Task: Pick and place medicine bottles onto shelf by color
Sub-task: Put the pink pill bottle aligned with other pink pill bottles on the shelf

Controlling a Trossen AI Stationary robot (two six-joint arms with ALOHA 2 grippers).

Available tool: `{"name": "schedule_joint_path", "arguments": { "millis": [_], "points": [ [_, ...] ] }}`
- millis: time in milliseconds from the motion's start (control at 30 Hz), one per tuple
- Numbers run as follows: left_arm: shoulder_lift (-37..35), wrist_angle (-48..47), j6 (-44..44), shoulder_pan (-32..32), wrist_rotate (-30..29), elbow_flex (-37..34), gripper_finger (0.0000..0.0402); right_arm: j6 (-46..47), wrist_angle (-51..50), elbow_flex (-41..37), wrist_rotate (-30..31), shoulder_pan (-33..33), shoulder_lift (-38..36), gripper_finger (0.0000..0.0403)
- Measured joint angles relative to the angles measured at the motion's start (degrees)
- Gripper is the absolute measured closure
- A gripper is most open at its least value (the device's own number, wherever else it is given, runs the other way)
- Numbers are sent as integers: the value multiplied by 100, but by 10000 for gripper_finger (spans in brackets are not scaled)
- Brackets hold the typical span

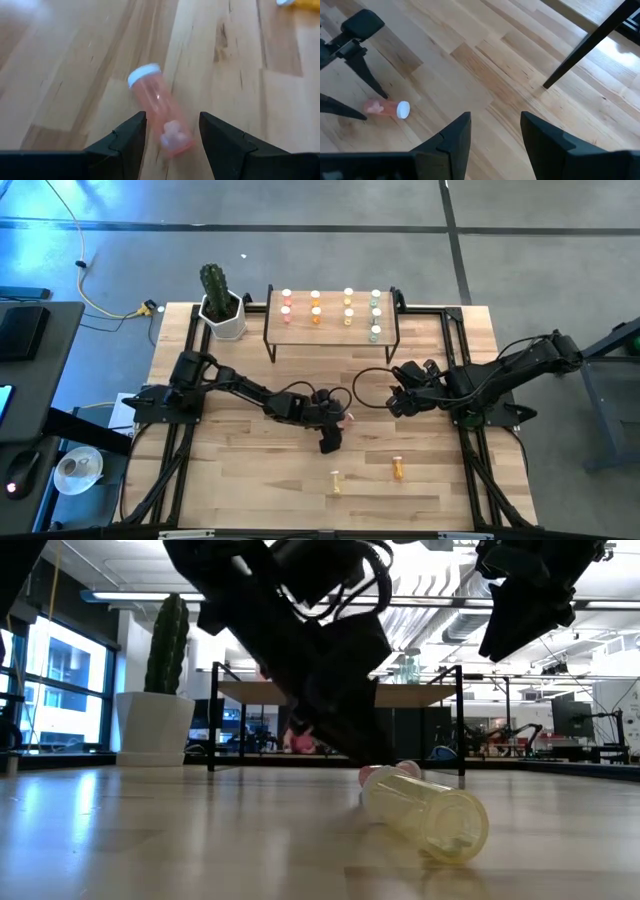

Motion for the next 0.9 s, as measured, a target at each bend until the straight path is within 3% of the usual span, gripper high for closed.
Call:
{"name": "schedule_joint_path", "arguments": {
  "millis": [533,900],
  "points": [
    [303,41,27,214,231,22,232,0,68,0,0,0,-1,240],
    [318,54,317,294,280,13,324,0,87,0,-25,0,-2,240]
  ]
}}
